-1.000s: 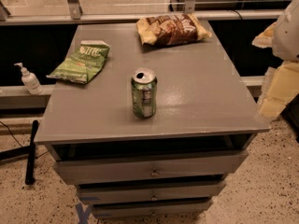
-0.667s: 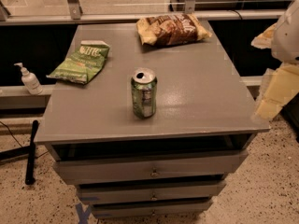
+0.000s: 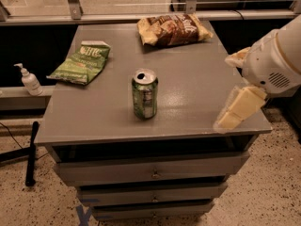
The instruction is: Knock green can over
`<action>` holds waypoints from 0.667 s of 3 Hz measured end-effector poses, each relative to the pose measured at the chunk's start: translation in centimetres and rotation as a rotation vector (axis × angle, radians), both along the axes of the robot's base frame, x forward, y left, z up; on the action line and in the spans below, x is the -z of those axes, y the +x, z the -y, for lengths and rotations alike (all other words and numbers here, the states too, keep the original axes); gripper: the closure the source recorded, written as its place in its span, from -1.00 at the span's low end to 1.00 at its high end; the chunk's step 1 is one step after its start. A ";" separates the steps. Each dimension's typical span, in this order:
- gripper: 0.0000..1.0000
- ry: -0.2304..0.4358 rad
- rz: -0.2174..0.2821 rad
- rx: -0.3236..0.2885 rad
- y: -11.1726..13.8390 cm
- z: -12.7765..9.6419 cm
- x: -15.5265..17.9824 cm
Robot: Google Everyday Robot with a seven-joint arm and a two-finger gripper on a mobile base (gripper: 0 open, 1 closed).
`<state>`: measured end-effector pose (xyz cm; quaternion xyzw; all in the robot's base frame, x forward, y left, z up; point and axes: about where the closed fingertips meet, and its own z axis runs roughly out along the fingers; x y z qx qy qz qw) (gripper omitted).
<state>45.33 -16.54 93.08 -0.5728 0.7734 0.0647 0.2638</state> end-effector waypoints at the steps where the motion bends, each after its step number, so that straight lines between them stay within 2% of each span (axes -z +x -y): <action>1: -1.00 0.196 -0.009 0.007 0.8 -3.8 3.2; 2: -1.00 0.371 -0.003 -0.011 1.7 -8.1 5.5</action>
Offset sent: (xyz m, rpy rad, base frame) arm 0.0322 0.1316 -0.0803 0.6064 -0.0094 0.0344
